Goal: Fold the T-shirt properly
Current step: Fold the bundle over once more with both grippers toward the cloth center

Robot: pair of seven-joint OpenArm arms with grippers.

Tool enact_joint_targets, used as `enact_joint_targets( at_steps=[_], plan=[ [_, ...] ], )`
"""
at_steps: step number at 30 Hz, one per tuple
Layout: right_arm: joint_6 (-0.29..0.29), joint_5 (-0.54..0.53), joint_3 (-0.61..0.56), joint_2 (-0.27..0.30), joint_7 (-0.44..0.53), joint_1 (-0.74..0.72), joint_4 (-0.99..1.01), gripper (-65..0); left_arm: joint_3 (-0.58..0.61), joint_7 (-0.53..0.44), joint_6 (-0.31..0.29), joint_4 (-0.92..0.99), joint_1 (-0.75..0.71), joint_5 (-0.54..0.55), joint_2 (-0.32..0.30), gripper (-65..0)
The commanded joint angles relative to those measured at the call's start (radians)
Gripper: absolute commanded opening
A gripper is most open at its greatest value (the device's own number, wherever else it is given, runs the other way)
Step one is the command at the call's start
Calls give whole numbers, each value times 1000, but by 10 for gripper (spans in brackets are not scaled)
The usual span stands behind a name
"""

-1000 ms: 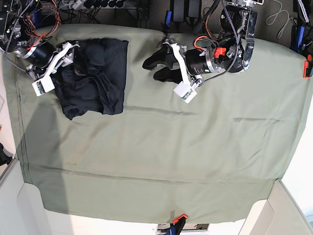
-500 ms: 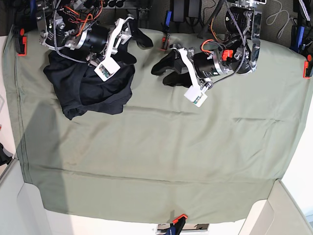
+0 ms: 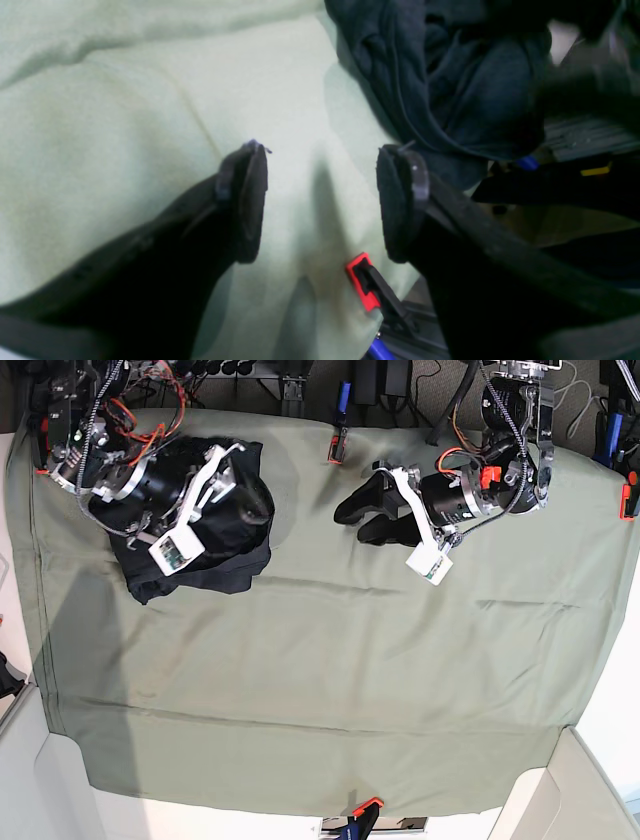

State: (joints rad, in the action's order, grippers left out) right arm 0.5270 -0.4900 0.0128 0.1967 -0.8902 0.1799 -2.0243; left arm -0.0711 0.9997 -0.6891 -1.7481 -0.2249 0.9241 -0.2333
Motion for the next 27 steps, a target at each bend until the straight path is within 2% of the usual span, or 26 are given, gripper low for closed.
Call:
enact_joint_targets(
  at_steps=[1, 5, 6, 7, 8, 9, 11, 15, 19, 22, 24, 27],
  plan=[
    [-11, 1, 31, 3, 28, -9, -16, -246, -1, 2, -9, -18, 2, 48, -5, -277],
    [-61, 43, 150, 18, 85, -25, -8, -247, 22, 84, -9, -73, 0, 107, -6, -285],
    [-70, 51, 177, 26, 107, -27, -3, -248, 42, 97, -9, -102, -3, 103, -6, -311],
    [-80, 63, 202, 34, 132, -27, 0, -279, 68, 101, -9, -133, -6, 97, -9, -359],
    [-90, 71, 222, 41, 150, -29, 4, -343, 100, 100, -9, -160, -11, 84, -14, -418],
    [-100, 79, 240, 44, 156, -36, 9, -434, 135, 100, -9, -181, -14, 69, -15, -479],
    [-115, 95, 259, 51, 156, -61, 31, -642, 217, 96, -9, -210, -13, 31, -16, -556],
    [-113, 116, 262, 55, 161, -133, 126, -650, 414, 32, -9, -230, -10, -84, -9, -634],
    [-113, 116, 262, 55, 166, -241, 279, -650, 612, -128, -9, -229, 17, -380, 30, -644],
    [-112, 115, 262, 55, 173, -311, 386, -650, 693, -176, -9, -211, 43, -555, 79, -644],
    [-112, 116, 262, 55, 175, -348, 446, -650, 706, -180, -9, -173, 56, -592, 105, -644],
    [-111, 111, 262, 55, 180, -393, 539, -650, 707, -196, -9, -93, 81, -592, 130, -644]
  ],
)
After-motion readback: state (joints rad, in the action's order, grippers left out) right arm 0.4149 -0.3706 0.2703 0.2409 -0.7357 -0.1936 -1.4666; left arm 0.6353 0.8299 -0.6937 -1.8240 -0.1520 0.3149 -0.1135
